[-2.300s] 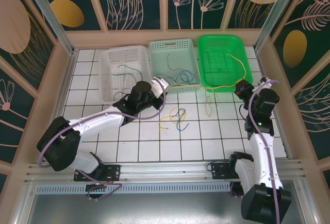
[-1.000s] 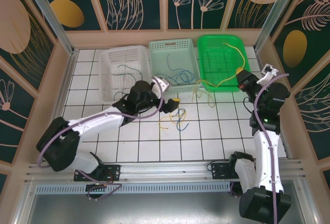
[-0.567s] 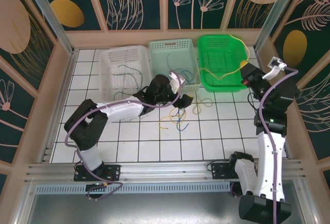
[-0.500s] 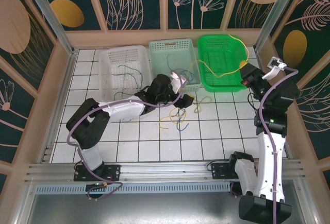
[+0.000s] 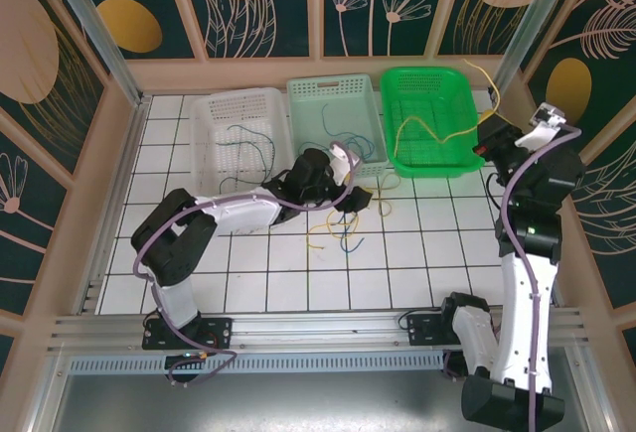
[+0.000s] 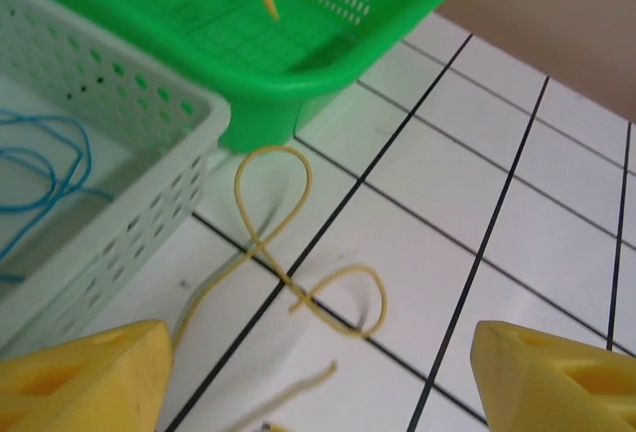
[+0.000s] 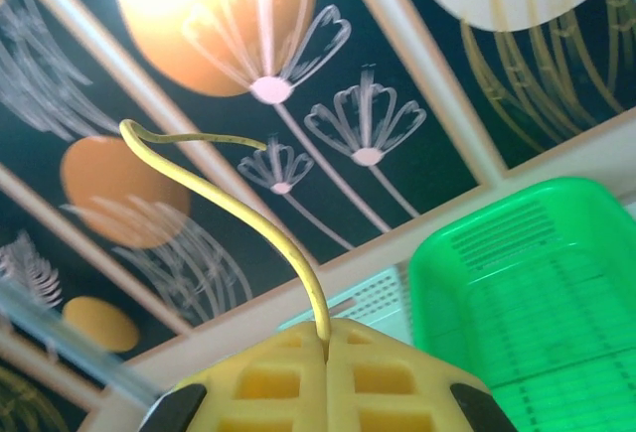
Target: Untangle the cables
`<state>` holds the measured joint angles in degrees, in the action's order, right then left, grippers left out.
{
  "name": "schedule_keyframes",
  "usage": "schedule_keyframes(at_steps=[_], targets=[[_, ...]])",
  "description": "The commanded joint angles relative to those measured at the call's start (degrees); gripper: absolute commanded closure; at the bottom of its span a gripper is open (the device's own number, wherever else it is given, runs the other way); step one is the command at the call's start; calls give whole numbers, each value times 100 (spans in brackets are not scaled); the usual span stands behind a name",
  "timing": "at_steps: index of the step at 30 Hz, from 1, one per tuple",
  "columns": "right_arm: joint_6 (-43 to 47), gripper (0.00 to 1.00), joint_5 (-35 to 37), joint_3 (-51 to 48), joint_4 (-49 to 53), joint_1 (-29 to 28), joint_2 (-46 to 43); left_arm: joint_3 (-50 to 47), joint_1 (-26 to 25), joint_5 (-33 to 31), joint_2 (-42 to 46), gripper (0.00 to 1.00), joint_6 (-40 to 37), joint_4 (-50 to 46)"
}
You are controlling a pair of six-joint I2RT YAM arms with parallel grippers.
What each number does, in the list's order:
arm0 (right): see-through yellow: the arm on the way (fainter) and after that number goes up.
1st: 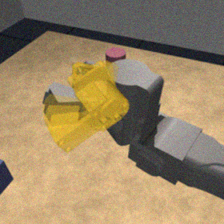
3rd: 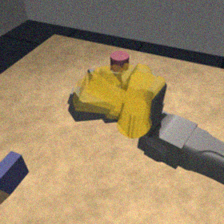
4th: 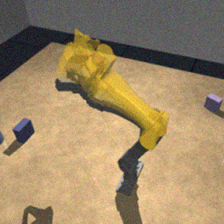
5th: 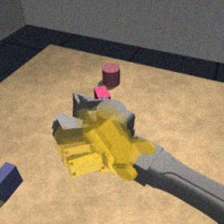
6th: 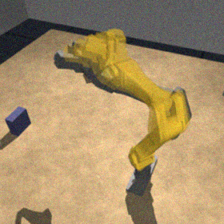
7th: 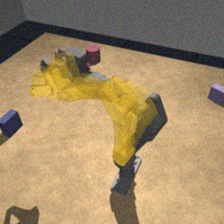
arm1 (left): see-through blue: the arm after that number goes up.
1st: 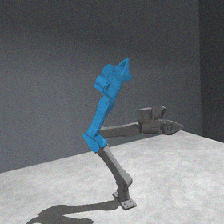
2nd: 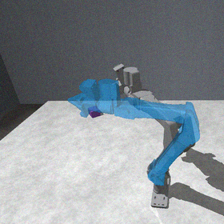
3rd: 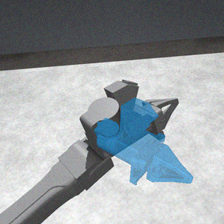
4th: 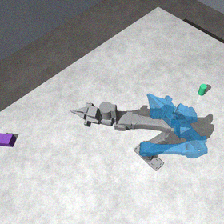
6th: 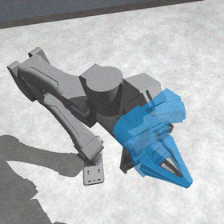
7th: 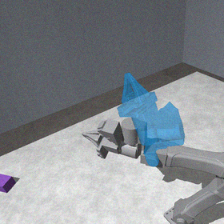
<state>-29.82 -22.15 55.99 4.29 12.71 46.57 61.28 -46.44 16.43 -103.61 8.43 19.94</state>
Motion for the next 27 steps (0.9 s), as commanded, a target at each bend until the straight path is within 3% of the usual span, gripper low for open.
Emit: schedule_keyframes(at_steps=[1,6,11,16,25,26,27], targets=[[159,100,614,-253,-740,63,590,-222,-15,-269,337,21,-80,167],[-50,100,651,-519,-1984,371,1418,-520,-16,-436,680,20,-5,272],[427,100,562,223,-1627,408,2652,-856,-16,-599,894,19,-34,302],[389,100,-40,165,-2179,408,3594,-916,-19,-676,891,19,-25,335],[1293,99,-594,2129,-153,140,6160,-926,-17,-662,799,18,36,309],[1343,91,-526,2337,20,120,6348,-924,-15,-668,799,18,36,296],[1401,75,-469,2471,97,106,6507,-932,-16,-680,799,18,36,276]])
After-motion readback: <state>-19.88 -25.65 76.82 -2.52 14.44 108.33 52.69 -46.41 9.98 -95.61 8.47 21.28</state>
